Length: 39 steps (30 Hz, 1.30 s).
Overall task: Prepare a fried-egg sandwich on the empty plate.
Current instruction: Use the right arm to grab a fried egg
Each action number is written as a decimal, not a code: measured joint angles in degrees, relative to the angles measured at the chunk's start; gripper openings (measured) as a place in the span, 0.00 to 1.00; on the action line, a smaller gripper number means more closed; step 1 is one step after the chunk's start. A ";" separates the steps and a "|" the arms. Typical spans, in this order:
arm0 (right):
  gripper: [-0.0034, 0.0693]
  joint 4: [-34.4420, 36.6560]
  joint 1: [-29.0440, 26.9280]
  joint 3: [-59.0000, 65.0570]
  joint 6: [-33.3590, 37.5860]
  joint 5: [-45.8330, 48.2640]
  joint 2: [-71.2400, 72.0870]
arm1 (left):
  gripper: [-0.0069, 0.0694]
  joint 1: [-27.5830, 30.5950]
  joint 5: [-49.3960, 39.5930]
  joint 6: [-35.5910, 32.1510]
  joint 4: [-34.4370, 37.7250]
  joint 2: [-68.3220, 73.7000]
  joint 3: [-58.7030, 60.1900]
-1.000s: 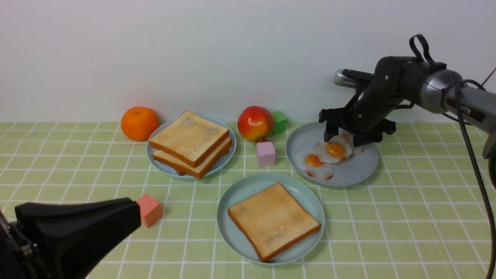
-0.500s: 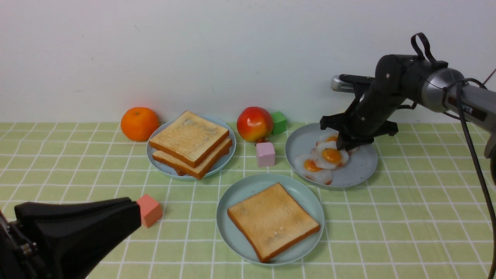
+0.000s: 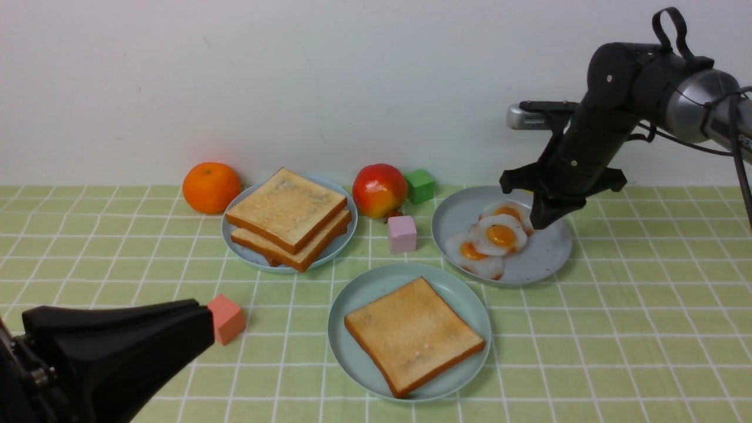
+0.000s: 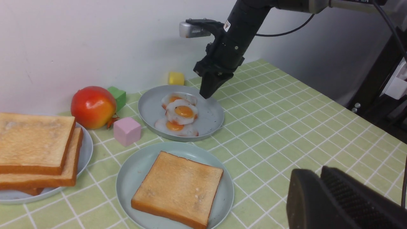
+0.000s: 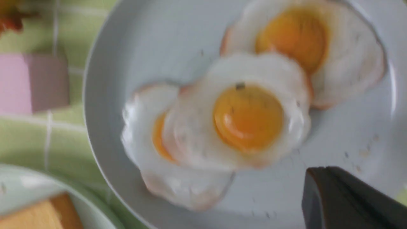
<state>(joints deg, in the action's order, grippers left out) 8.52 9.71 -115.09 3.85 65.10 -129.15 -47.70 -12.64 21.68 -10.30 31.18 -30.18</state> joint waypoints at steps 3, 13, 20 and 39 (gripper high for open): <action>0.03 -2.06 0.18 0.04 14.22 2.79 0.12 | 0.18 0.00 0.00 0.00 0.00 0.00 0.00; 0.13 4.41 0.87 0.53 50.22 4.75 0.27 | 0.19 0.00 0.00 0.00 -0.24 0.00 0.00; 0.14 -1.05 2.83 9.03 42.22 4.79 8.95 | 0.19 0.00 0.00 0.00 -1.08 0.00 0.00; 0.66 -6.68 3.33 37.32 77.59 -52.42 10.41 | 0.19 0.00 0.00 0.00 -6.38 0.00 0.00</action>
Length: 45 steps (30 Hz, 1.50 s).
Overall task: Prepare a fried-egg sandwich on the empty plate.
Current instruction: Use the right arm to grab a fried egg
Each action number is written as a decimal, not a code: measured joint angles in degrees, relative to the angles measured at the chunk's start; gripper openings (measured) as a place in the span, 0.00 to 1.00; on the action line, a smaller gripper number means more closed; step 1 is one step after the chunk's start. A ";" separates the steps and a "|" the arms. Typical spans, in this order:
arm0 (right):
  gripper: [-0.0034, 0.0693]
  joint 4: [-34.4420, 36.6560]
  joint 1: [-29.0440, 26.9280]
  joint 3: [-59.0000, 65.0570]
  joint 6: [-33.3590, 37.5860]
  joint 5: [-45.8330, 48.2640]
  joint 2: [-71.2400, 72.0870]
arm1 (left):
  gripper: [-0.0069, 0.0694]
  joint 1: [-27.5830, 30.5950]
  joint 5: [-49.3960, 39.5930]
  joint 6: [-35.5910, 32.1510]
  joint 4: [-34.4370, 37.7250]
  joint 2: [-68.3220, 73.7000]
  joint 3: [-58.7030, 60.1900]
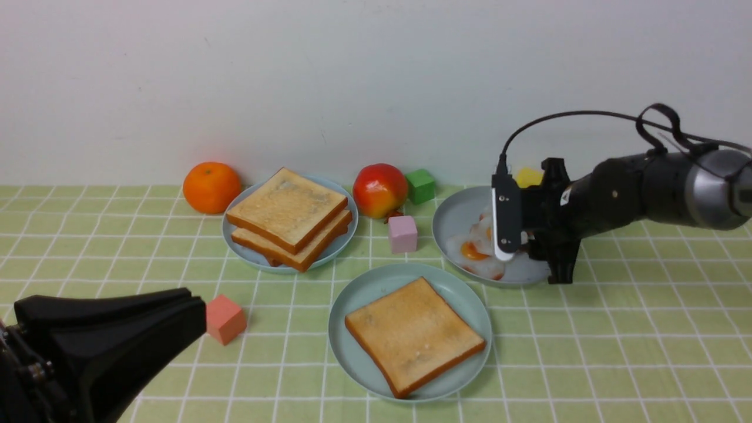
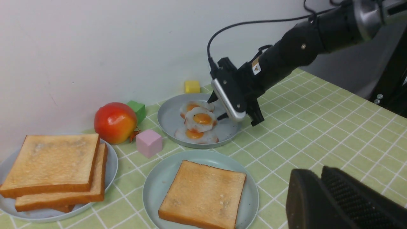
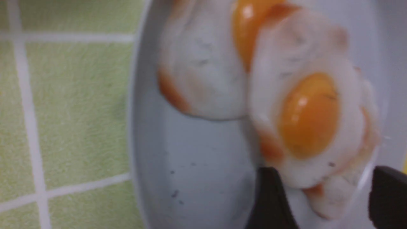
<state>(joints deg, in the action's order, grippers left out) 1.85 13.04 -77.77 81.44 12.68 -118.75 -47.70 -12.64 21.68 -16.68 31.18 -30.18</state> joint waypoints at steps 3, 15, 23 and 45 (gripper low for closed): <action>0.73 -0.81 0.02 -0.07 2.06 -1.43 -0.82 | 0.19 0.00 0.00 0.00 0.00 0.00 0.00; 0.75 -5.85 0.07 -0.06 2.86 -6.49 -2.31 | 0.19 0.00 0.06 0.00 0.00 0.00 0.00; 0.67 -6.57 0.07 -0.19 2.86 -7.64 -3.37 | 0.20 0.00 0.06 0.00 0.05 0.00 0.00; 0.10 -6.47 2.05 0.52 -1.54 9.77 0.96 | 0.21 0.00 0.06 0.00 0.18 0.00 0.00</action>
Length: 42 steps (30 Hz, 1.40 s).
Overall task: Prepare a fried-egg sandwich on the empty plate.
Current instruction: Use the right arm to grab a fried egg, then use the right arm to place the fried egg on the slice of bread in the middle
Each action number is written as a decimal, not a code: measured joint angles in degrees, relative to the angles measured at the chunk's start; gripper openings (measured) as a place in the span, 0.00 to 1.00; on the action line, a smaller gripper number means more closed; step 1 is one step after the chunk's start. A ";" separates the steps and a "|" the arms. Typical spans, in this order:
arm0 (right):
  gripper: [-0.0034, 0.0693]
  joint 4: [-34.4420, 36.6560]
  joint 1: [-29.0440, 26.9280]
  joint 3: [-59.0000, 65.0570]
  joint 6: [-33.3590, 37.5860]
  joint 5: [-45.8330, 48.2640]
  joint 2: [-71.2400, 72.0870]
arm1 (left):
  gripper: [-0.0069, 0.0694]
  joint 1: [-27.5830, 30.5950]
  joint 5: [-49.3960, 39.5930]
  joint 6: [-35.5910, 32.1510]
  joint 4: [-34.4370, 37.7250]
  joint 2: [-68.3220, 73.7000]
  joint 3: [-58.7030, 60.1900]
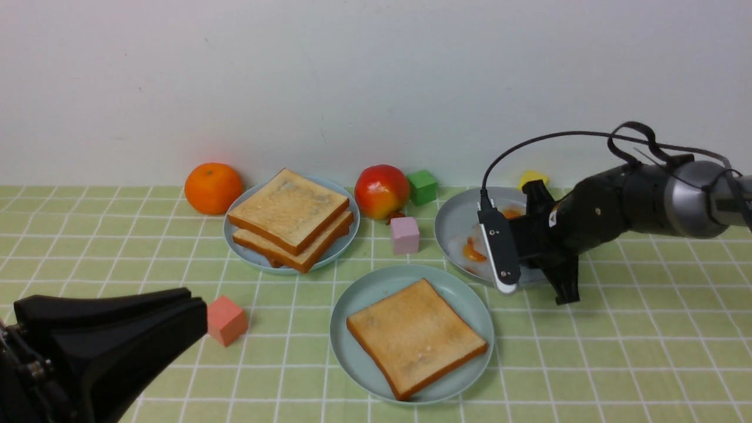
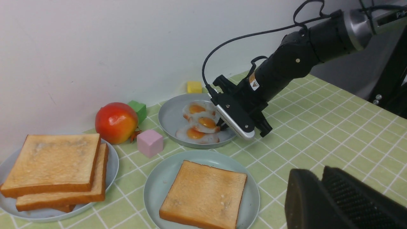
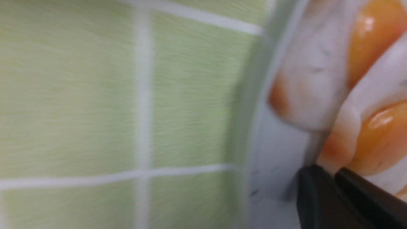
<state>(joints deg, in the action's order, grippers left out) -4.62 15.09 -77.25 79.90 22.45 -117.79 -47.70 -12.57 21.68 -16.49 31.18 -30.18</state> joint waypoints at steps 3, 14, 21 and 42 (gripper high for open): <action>0.10 0.41 0.05 0.26 -3.08 5.11 3.13 | 0.21 0.00 0.00 0.00 0.00 0.00 0.00; 0.10 0.56 2.80 0.50 -20.33 16.22 15.08 | 0.21 0.00 -0.52 4.15 0.00 0.00 0.00; 0.10 0.86 11.30 0.50 -29.84 23.19 18.02 | 0.21 0.00 -1.30 6.23 0.00 0.00 0.00; 0.10 1.91 24.72 0.50 -42.97 21.20 9.26 | 0.21 0.00 -2.16 6.41 0.00 0.00 0.00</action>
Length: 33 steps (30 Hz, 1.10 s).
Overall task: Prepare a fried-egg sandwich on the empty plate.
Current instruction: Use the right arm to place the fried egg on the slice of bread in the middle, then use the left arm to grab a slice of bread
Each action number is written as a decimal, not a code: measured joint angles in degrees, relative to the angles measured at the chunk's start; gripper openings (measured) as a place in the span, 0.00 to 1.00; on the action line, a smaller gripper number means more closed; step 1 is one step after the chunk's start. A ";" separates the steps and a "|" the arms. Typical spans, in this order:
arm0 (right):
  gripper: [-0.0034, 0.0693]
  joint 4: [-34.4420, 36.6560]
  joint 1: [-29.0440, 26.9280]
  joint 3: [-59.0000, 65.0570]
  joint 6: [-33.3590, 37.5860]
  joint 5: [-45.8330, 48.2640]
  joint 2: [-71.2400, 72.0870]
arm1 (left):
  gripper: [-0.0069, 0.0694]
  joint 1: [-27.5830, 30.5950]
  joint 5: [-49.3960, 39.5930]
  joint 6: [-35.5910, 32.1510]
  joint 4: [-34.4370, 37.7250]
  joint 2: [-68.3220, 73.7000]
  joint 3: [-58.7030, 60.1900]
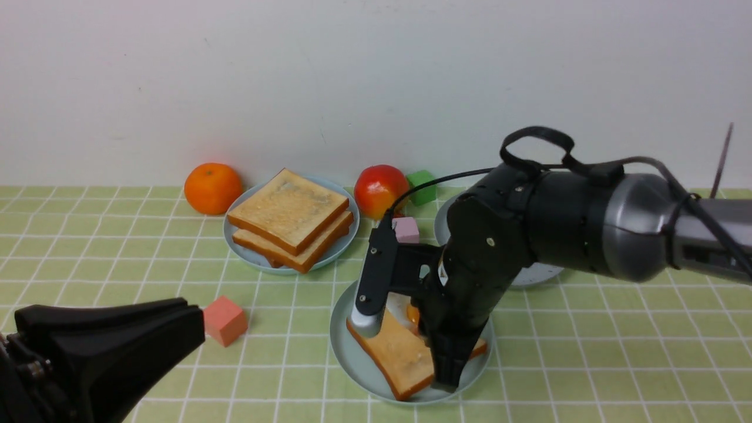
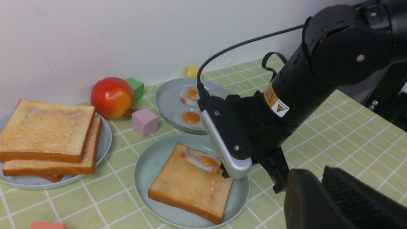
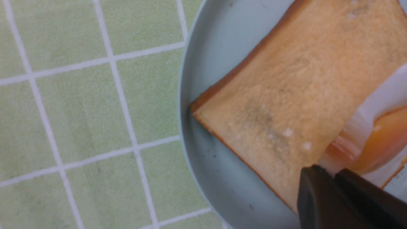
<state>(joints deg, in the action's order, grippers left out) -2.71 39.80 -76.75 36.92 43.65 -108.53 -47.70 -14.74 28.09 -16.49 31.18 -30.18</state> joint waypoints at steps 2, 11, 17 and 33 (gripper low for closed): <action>0.10 -0.48 0.07 0.00 -0.06 -1.01 -0.59 | 0.21 0.00 0.00 0.00 0.00 0.00 0.00; 0.15 -1.29 0.17 0.00 -0.42 -0.56 -0.94 | 0.21 0.00 0.00 0.00 0.00 0.00 0.00; 0.38 -1.29 0.17 0.00 -0.59 -0.51 -0.97 | 0.21 0.00 0.00 0.00 0.00 0.00 0.00; 0.53 -2.41 0.17 -5.68 -20.64 23.93 14.39 | 0.17 0.00 -4.01 0.82 3.63 8.38 -1.41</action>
<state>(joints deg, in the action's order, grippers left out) -5.13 39.98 -82.43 16.28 67.58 -94.14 -47.70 -18.75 28.92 -12.86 39.56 -31.59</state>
